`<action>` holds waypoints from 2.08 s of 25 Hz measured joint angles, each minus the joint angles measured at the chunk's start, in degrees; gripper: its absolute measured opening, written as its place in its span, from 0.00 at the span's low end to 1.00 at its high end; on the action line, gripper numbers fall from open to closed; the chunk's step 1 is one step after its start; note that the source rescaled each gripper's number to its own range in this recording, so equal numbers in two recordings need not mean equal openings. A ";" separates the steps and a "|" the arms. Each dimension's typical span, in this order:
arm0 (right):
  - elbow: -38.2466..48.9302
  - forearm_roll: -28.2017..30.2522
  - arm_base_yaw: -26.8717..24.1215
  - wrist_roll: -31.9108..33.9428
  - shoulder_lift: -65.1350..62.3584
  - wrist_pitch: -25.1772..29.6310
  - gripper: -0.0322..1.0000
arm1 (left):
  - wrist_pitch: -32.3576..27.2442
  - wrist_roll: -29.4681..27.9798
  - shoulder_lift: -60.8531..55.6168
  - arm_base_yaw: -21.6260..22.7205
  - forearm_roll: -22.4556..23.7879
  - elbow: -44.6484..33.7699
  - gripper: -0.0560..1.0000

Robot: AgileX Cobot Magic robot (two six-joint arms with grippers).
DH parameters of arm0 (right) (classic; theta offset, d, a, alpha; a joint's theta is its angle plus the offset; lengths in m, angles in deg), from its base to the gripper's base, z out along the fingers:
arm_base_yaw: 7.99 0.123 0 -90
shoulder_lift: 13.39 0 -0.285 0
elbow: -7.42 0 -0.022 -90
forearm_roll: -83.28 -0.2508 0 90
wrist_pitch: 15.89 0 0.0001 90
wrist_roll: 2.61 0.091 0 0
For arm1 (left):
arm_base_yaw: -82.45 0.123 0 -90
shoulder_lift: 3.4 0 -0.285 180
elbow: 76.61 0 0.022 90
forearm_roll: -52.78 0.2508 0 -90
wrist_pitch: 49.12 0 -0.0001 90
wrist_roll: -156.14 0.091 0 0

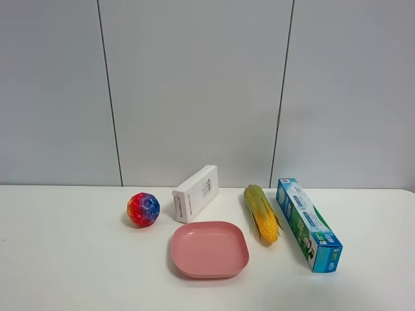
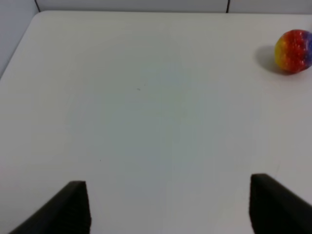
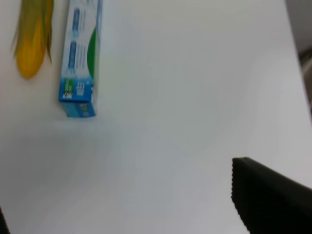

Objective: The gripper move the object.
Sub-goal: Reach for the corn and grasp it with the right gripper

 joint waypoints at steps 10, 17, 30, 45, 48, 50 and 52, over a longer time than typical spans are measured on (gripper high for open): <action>-6.56 -0.24 15.15 10.20 29.38 -16.24 0.96 | 0.00 0.00 0.00 0.00 0.00 0.00 1.00; -22.95 12.04 19.94 26.99 49.00 -7.62 0.88 | 0.00 0.00 0.00 0.00 0.00 0.00 1.00; -33.64 19.88 23.30 33.22 70.07 -11.91 0.86 | 0.00 0.00 0.00 0.00 0.00 0.00 1.00; -33.64 23.74 23.30 42.19 81.27 -27.67 0.86 | 0.00 0.00 0.00 0.00 0.00 0.00 1.00; -33.64 25.82 23.30 44.93 82.79 -30.28 0.86 | 0.00 0.00 0.00 0.00 0.00 0.00 1.00; -33.64 27.79 23.30 46.62 83.45 -30.70 0.86 | 0.00 0.00 0.00 0.00 0.00 0.00 1.00; -33.64 29.32 23.24 49.03 83.96 -31.20 0.85 | 0.00 0.00 0.00 0.00 0.00 0.00 1.00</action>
